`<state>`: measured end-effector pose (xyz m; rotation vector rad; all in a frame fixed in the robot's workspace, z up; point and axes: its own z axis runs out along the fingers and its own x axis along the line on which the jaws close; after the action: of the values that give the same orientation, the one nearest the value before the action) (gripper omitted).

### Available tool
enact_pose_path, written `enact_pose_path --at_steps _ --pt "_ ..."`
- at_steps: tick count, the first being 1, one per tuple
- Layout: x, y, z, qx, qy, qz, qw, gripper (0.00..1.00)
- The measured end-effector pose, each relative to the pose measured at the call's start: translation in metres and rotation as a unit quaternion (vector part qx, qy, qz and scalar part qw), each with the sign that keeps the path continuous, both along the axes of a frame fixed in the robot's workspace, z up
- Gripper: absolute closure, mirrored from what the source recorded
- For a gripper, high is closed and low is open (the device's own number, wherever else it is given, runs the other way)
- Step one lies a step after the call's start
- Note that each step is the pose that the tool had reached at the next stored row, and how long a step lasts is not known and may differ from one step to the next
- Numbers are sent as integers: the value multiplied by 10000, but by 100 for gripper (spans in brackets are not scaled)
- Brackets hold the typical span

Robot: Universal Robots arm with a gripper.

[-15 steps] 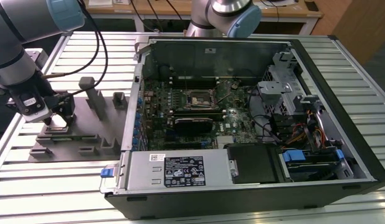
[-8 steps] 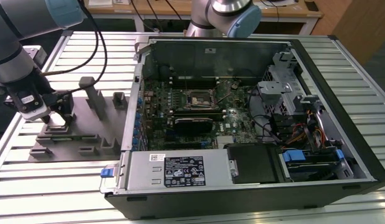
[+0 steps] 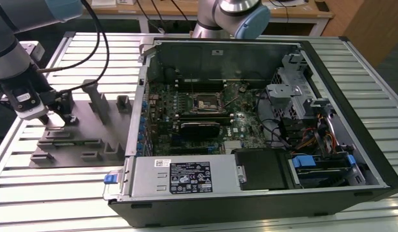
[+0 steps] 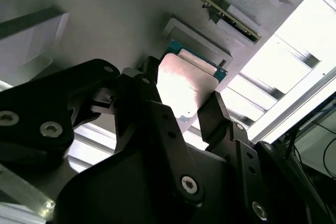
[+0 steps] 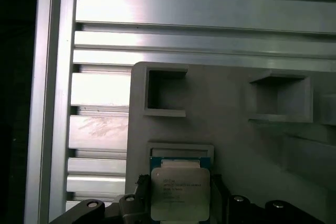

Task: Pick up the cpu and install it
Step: 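Pick up the cpu and move it towards the insertion slot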

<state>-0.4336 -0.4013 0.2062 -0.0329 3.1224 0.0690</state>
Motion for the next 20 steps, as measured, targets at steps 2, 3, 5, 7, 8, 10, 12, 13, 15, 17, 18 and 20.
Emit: enact_pose_path --at_steps 2,3,5,7,8,10,12,13,15,17,18,20 --pt "0 0 40 0 0 0 10000 46" --pt "0 0 62 0 0 0 10000 46" --pt "0 0 100 0 -1 0 10000 46" --pt "0 0 135 0 -2 0 10000 46" --pt "0 0 152 0 -3 0 10000 46" --pt "0 0 184 0 -5 0 10000 46" --pt "0 0 215 0 -9 0 10000 46" --pt "0 0 228 0 -10 0 10000 46" --pt "0 0 259 0 -13 0 10000 46" --pt "0 0 293 0 -16 0 10000 46" --pt "0 0 311 0 -17 0 10000 46" --pt "0 0 347 0 -21 0 10000 46"
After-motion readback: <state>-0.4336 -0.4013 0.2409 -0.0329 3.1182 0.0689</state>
